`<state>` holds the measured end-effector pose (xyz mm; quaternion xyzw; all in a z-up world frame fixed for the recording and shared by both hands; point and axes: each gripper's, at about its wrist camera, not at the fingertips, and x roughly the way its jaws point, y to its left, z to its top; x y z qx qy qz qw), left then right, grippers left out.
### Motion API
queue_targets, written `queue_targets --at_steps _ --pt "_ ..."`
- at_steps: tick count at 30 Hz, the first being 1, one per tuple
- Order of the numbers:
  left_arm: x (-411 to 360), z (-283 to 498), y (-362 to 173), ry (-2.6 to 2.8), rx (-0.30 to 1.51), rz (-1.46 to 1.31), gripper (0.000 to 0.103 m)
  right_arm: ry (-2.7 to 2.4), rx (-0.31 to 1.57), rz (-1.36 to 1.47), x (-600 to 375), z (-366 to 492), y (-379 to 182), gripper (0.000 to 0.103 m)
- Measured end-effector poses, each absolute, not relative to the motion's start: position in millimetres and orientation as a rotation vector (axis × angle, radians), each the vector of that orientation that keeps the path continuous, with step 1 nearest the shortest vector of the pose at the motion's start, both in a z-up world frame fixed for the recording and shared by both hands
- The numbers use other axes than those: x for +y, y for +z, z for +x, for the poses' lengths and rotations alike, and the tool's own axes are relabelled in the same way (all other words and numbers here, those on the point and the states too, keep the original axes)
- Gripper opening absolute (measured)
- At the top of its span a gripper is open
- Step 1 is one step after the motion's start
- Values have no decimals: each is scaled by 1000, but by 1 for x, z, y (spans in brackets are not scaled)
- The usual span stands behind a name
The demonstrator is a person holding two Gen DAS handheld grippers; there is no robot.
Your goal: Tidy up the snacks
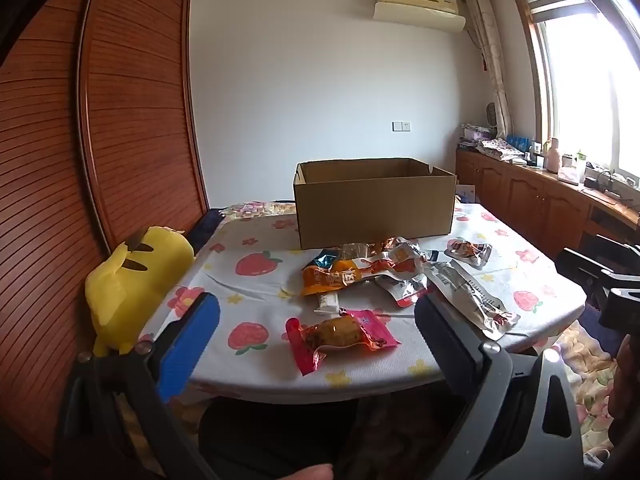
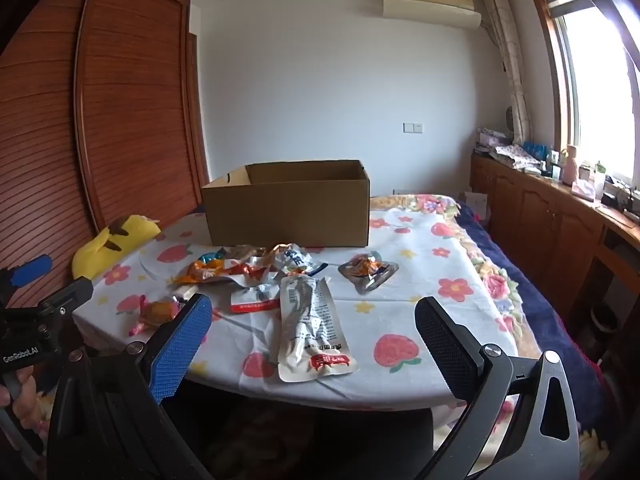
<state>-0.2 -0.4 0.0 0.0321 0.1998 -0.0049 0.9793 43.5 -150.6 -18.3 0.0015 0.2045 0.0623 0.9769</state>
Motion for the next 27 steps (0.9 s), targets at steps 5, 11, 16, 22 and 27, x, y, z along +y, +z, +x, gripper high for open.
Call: queue_targets --at_steps 5,11,16,22,27 --pt "2 -1 1 -11 406 64 99 123 410 -12 -149 42 -18 103" --pt "2 0 0 -10 409 67 99 118 396 -11 -153 39 -14 103" --pt "1 -4 2 -13 408 70 99 106 391 -7 -154 38 -16 103" --pt "1 -2 1 -11 408 71 99 104 395 0 -156 38 -18 103" --pt "0 -4 1 -11 407 72 99 103 393 0 -156 38 -18 103"
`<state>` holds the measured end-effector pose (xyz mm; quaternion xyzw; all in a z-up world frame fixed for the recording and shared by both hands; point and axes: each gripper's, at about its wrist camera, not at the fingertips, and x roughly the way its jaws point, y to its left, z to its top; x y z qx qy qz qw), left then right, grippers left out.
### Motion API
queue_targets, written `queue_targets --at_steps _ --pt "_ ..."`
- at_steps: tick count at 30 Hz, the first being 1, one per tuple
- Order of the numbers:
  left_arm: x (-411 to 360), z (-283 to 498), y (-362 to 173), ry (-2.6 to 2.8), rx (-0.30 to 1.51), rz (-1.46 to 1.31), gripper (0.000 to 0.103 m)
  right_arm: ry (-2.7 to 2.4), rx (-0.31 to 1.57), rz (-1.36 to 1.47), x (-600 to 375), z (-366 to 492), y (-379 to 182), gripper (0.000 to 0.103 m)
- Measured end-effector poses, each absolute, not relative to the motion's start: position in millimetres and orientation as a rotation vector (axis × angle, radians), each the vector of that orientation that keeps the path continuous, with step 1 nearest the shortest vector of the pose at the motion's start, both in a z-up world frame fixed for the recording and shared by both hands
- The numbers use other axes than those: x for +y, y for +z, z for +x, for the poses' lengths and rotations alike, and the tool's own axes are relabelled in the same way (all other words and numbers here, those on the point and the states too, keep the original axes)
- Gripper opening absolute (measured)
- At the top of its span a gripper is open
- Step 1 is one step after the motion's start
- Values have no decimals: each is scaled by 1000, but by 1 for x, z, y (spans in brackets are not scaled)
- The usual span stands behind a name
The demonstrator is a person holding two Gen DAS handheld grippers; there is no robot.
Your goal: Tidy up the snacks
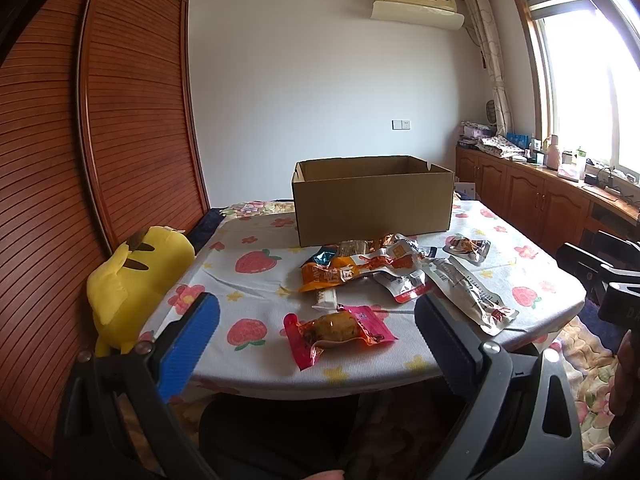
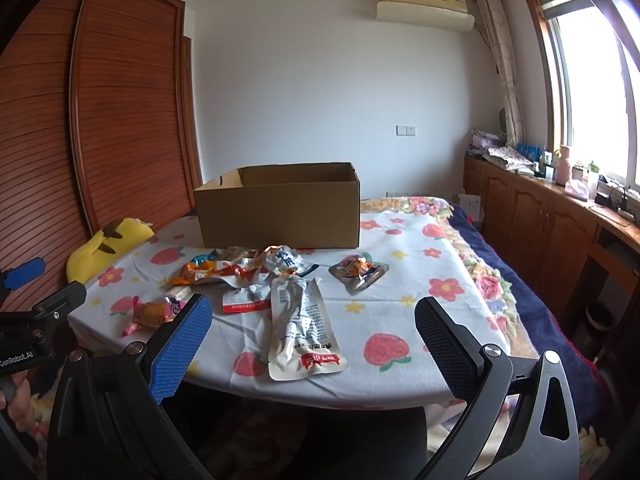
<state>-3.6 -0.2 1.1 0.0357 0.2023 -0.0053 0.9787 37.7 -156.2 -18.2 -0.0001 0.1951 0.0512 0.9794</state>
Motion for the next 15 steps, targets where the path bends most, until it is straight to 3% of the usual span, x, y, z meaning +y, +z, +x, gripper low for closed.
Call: queue_targets --at_steps 15 --pt "-2 -6 2 -6 406 73 99 101 391 -1 -156 37 -18 103"
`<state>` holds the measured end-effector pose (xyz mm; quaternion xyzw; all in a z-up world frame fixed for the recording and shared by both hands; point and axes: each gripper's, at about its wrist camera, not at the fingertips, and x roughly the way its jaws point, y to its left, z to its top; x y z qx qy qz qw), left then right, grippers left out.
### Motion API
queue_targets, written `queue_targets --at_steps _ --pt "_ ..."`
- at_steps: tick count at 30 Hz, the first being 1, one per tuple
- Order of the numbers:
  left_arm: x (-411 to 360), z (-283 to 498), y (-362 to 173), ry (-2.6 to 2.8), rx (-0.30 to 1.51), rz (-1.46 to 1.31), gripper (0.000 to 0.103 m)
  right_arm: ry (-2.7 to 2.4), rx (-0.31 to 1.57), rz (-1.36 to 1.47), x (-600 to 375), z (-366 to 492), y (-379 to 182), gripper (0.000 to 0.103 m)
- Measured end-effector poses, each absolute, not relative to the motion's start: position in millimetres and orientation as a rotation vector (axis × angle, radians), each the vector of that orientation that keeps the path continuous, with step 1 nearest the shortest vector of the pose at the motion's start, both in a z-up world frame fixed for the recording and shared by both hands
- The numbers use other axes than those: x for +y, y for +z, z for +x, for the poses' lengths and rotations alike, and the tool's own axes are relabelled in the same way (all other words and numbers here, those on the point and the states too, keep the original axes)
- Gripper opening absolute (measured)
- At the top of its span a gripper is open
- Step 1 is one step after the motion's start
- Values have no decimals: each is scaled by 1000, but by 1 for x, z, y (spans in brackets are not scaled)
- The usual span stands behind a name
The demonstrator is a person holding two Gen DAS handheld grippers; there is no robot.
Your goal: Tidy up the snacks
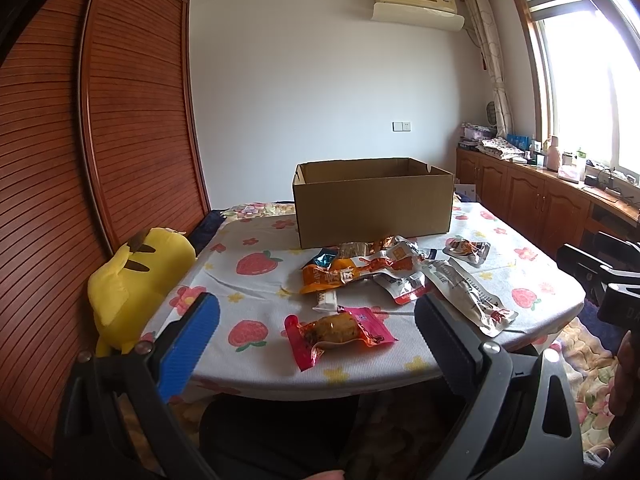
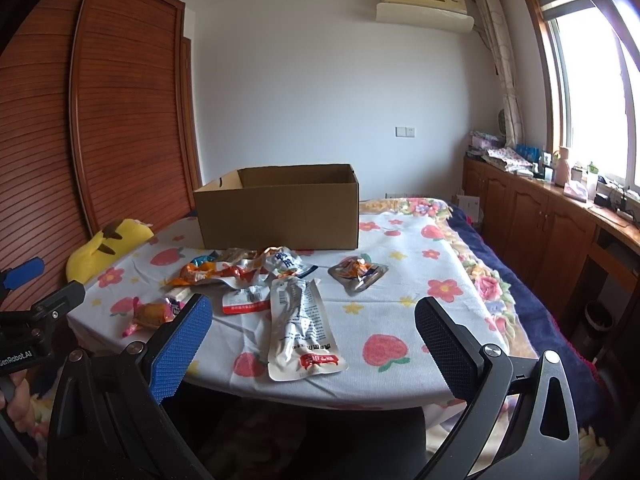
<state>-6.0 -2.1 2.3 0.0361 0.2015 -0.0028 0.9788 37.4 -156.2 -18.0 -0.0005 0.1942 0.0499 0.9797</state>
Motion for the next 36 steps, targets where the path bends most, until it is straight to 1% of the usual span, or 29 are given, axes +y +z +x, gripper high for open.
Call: queue_targets --at_steps 36 --pt "-1 -7 14 -10 396 77 99 100 388 -4 -156 36 -17 103"
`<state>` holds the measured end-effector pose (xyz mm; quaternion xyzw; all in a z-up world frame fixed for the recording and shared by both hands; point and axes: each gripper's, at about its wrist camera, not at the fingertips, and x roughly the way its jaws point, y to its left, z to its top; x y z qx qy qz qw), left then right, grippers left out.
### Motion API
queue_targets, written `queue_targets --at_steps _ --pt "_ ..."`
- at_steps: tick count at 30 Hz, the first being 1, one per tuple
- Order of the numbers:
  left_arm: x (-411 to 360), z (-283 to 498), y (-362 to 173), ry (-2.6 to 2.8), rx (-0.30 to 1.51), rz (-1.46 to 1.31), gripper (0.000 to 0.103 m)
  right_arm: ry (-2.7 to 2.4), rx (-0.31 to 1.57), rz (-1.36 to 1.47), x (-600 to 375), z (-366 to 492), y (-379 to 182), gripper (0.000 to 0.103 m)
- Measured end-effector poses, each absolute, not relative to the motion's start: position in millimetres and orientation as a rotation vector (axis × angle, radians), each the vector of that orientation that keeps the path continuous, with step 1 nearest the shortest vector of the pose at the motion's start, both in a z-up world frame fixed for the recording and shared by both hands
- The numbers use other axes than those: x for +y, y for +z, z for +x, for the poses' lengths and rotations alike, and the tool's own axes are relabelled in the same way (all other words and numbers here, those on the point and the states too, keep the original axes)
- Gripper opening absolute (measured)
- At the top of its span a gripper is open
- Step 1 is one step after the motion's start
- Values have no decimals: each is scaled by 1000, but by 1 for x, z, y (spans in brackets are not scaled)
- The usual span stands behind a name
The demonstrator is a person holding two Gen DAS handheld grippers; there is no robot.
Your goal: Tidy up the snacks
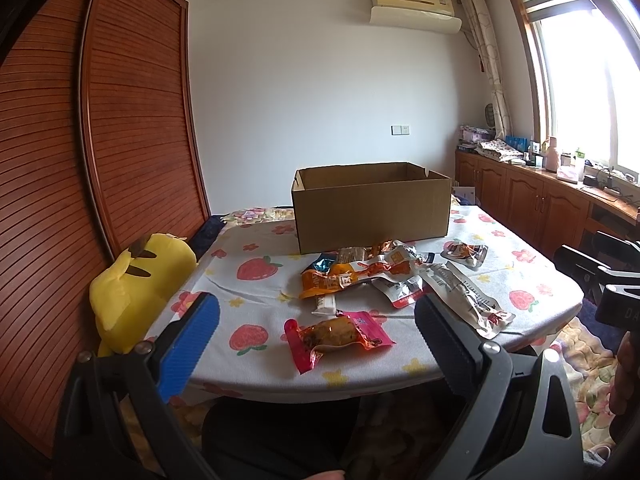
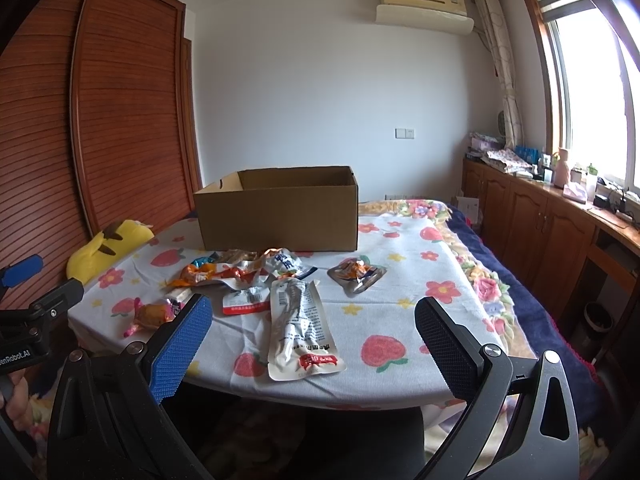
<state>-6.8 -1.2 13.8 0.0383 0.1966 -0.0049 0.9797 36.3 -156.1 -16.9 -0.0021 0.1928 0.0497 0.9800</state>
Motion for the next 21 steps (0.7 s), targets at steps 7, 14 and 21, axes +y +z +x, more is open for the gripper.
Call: queue_targets --at_steps 7,14,21 --pt "-2 -6 11 -10 400 79 99 101 390 -4 -156 36 -17 103" --pt "-1 4 -1 -22 435 82 99 107 411 -13 -156 40 -19 103" --pt "6 28 -20 -21 479 91 99 136 476 -38 -151 65 -38 103"
